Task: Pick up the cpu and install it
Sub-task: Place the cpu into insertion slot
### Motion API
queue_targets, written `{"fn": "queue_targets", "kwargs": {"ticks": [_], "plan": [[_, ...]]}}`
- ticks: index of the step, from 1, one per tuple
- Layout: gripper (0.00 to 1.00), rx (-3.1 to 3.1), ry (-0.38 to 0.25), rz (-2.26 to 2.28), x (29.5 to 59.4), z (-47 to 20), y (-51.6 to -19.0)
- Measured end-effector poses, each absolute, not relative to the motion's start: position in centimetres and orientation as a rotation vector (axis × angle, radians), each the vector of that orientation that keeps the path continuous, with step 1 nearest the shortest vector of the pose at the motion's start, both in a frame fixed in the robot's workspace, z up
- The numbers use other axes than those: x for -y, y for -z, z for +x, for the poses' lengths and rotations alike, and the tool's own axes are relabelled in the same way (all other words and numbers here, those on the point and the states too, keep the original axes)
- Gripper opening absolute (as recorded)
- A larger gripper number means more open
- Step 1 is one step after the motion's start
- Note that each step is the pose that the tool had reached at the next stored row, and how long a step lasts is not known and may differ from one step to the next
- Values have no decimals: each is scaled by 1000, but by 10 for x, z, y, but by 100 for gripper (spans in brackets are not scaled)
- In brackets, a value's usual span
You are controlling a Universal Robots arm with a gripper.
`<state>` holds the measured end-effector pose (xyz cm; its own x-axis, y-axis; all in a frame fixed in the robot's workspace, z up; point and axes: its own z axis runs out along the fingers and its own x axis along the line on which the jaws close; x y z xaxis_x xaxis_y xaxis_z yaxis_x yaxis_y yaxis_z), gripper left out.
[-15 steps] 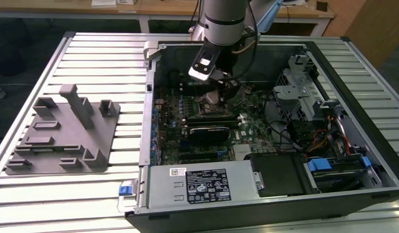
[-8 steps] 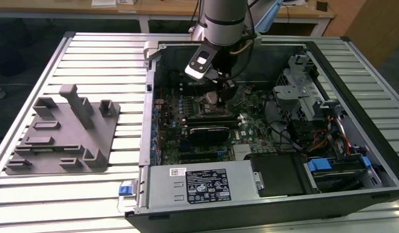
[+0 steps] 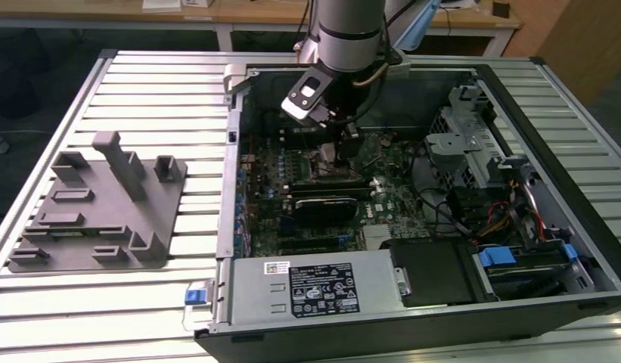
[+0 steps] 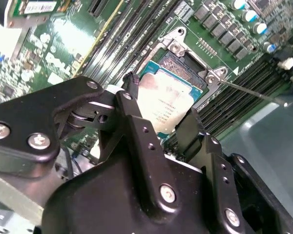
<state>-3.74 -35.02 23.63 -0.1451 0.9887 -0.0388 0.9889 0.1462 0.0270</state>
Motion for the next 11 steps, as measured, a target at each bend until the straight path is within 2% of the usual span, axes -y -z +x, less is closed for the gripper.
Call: {"fn": "queue_targets", "kwargs": {"ticks": [11], "plan": [[55, -2270, 10, 2103, 350, -37, -236]]}}
